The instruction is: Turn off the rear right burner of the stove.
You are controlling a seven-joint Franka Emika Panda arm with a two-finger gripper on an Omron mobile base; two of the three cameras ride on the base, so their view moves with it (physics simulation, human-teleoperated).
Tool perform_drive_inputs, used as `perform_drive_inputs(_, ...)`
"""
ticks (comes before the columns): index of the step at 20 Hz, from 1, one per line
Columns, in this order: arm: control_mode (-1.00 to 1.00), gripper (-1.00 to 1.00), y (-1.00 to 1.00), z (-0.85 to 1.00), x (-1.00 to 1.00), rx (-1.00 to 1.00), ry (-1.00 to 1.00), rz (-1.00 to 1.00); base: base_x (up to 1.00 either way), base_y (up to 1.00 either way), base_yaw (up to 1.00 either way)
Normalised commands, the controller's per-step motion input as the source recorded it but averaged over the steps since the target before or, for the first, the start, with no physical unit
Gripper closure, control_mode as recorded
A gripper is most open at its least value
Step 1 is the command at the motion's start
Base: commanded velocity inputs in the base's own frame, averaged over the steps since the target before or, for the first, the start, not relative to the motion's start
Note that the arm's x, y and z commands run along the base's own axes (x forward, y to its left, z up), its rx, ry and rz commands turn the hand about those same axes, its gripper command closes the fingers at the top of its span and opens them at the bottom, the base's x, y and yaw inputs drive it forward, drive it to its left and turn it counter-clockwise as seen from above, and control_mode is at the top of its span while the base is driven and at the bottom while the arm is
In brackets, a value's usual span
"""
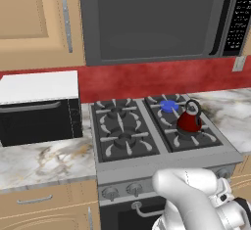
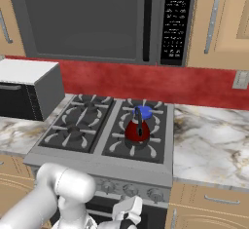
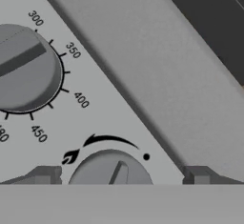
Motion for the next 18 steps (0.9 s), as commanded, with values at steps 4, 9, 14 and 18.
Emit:
perform_drive_inputs(4, -1.00, -1.00, -0.08, -0.09, 0.01, -0.02, 0.00, 0.00, 0.00, 0.00, 0.00)
perform_drive_inputs(9, -1.00, -1.00, -0.07, -0.06, 0.00, 0.00, 0.00, 0.00, 0.00, 0.00, 0.00)
perform_drive_inputs(14, -1.00, -1.00, 0.00, 0.00, 0.03, 0.00, 0.00, 0.00, 0.00, 0.00, 0.00)
perform_drive_inputs(18, -1.00, -1.00, 0.00, 0.00, 0.09, 0.00, 0.00, 0.00, 0.00, 0.00, 0.00)
